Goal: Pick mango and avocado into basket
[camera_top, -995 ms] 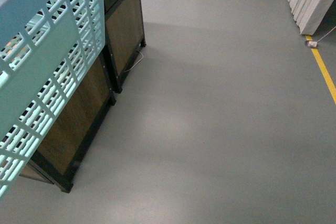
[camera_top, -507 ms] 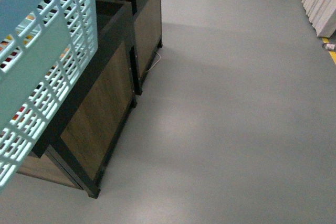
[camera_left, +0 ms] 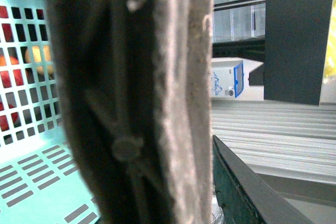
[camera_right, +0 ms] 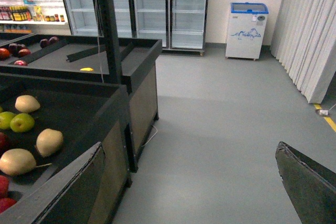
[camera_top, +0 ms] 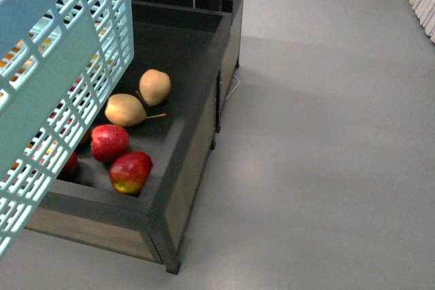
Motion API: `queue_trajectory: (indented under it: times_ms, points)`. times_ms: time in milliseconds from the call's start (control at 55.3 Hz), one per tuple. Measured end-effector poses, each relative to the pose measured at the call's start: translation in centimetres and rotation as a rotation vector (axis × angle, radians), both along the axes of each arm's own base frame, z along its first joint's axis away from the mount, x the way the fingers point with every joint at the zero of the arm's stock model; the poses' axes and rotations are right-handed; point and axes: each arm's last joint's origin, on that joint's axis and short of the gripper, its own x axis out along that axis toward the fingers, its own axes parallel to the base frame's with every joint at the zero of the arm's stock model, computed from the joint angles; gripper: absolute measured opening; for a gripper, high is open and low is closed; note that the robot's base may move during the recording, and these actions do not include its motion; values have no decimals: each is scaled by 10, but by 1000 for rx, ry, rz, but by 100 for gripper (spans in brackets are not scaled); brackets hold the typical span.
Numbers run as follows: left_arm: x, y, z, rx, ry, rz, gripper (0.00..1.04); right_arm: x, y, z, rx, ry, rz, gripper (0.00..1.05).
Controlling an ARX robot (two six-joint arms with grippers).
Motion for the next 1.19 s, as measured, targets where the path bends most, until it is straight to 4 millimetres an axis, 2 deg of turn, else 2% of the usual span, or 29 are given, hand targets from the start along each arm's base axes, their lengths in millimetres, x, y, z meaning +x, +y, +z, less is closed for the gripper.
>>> queue_trajectory:
  times_ms: [1194]
  points:
    - [0,0,0,0,-2,0,26,0,0,0,0,0,0,97]
